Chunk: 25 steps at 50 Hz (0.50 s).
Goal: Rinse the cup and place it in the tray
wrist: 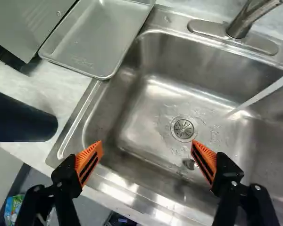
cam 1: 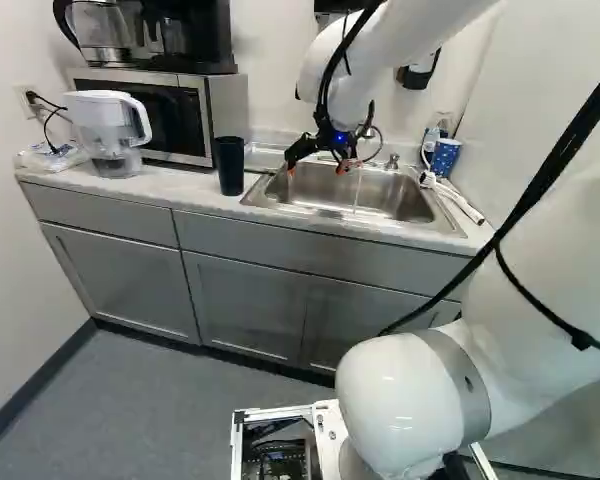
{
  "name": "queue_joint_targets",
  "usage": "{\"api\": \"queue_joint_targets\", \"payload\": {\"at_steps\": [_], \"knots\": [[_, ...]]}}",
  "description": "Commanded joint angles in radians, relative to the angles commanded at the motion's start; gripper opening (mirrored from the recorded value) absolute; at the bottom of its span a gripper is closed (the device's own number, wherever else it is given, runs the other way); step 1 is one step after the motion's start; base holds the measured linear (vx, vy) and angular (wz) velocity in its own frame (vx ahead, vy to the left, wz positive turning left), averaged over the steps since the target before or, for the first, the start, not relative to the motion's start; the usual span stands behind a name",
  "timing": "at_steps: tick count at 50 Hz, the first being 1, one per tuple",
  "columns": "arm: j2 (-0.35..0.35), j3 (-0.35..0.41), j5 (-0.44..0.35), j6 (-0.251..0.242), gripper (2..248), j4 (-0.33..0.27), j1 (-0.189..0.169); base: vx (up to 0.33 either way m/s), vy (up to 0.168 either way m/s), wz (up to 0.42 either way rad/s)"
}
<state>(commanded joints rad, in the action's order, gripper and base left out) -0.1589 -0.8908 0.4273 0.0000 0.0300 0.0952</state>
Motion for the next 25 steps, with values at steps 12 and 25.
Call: {"api": "queue_joint_targets", "payload": {"at_steps": [12, 25], "knots": [[0.001, -0.001, 0.0, 0.0, 247, 0.0, 0.046, 0.0, 0.0, 0.0], [0.006, -0.006, 0.0, 0.0, 247, 0.0, 0.096, 0.0, 0.0, 0.0]]}}
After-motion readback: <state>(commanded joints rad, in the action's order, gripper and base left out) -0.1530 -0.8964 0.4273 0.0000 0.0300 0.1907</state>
